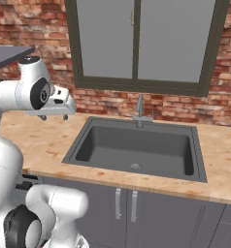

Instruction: Open the dishwasher door and pull out the top rack.

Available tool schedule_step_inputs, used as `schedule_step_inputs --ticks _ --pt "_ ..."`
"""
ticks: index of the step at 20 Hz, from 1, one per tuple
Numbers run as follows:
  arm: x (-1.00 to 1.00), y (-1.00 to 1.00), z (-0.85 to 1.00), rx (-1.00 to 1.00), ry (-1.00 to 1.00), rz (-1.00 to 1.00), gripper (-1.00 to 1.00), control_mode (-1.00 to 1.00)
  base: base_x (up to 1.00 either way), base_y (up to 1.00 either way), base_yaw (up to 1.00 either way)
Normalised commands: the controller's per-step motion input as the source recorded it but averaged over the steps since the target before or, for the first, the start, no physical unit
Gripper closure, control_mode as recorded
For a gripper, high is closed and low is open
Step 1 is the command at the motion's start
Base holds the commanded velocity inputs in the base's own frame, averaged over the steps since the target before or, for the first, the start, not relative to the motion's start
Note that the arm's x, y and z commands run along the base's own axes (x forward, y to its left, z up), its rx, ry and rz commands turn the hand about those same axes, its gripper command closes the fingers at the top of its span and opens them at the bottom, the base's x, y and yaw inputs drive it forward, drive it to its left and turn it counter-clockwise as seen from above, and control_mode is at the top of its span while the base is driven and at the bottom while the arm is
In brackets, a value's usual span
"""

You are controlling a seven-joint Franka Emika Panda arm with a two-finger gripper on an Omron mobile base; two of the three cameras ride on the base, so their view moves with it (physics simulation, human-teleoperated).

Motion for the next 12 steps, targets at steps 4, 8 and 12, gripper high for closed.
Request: schedule_step_inputs --ticks 4,8,12 --pt "-0.41 0.45 -0.23 -0.07 -0.03 0.05 -1.0 -1.0 0.0 0.0 0.0" --pt "-0.48 0.47 -0.36 -0.04 -0.05 0.03 -1.0 -1.0 0.0 0.0 0.0" --pt "-0.48 0.52 -0.38 -0.01 -0.05 0.02 -1.0 -1.0 0.0 0.0 0.0"
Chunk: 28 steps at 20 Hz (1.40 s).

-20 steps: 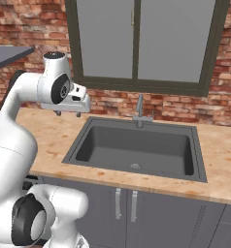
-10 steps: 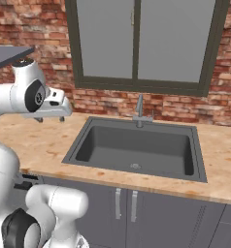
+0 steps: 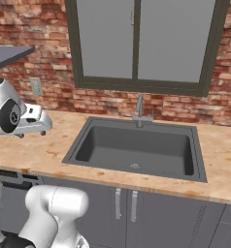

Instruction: Open the dishwasher door and pull out the top rack.

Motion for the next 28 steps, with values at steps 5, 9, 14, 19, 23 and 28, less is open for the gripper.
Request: schedule_step_inputs --ticks 5,9,14,19,23,28 --pt "-0.46 0.49 -0.29 0.0 -0.02 0.04 -1.0 -1.0 0.0 0.0 0.0" --pt "-0.45 0.45 -0.3 -0.03 -0.01 0.08 -1.0 -1.0 0.0 0.0 0.0" --pt "-0.33 0.37 -0.35 -0.08 0.0 0.13 -1.0 -1.0 0.0 0.0 0.0" --pt "-0.21 0.33 -0.48 -0.12 -0.01 0.16 -1.0 -1.0 0.0 0.0 0.0" --pt "-0.18 0.26 -0.46 -0.13 0.0 0.18 -1.0 -1.0 0.0 0.0 0.0" --pt "-0.17 0.24 -0.45 -0.13 0.0 0.18 -1.0 -1.0 0.0 0.0 0.0"
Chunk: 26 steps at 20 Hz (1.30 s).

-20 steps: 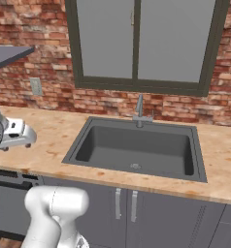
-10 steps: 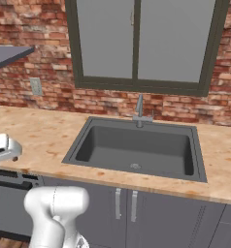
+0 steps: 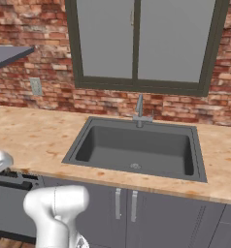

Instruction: Open the dishwasher door and pull out the top rack.

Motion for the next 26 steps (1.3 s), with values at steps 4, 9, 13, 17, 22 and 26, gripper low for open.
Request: schedule_step_inputs --ticks 4,9,13,17,22,26 --pt "-0.11 0.31 -0.51 -0.12 -0.06 0.16 -1.0 -1.0 0.0 0.0 0.0" --pt "-0.09 0.35 -0.54 -0.1 -0.1 0.15 -1.0 -1.0 0.0 0.0 0.0" --pt "-0.08 0.34 -0.51 -0.11 -0.1 0.15 -1.0 -1.0 0.0 0.0 0.0" --pt "-0.07 0.29 -0.46 -0.13 -0.08 0.16 -1.0 -1.0 0.0 0.0 0.0" --pt "-0.03 0.26 -0.39 -0.16 -0.1 0.15 -1.0 -1.0 0.0 0.0 0.0" --pt "0.0 0.28 -0.3 -0.18 -0.15 0.12 -1.0 -1.0 0.0 0.0 0.0"
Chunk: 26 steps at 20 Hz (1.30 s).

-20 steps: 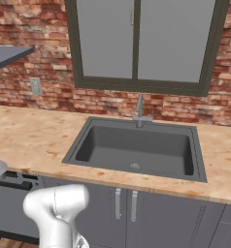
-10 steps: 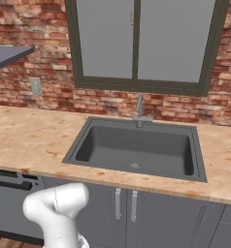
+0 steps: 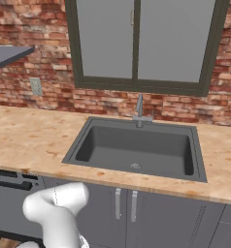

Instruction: Open the dishwasher door and pull out the top rack.

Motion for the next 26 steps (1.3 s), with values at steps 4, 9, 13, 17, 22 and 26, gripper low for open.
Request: schedule_step_inputs --ticks 4,9,13,17,22,26 --pt "0.01 0.27 -0.25 -0.19 -0.16 0.11 -1.0 -1.0 0.0 0.0 0.0" --pt "0.08 0.33 -0.19 -0.17 -0.16 0.07 -1.0 -1.0 0.0 0.0 0.0" --pt "0.16 0.39 -0.15 -0.07 -0.12 0.06 -1.0 -1.0 0.0 0.0 0.0" --pt "0.23 0.32 -0.16 -0.02 -0.09 0.05 -1.0 -1.0 0.0 0.0 0.0" --pt "0.22 0.22 -0.23 0.0 -0.07 0.07 -1.0 -1.0 0.0 0.0 0.0" --pt "0.23 0.15 -0.25 0.0 -0.06 0.07 -1.0 -1.0 0.0 0.0 0.0"
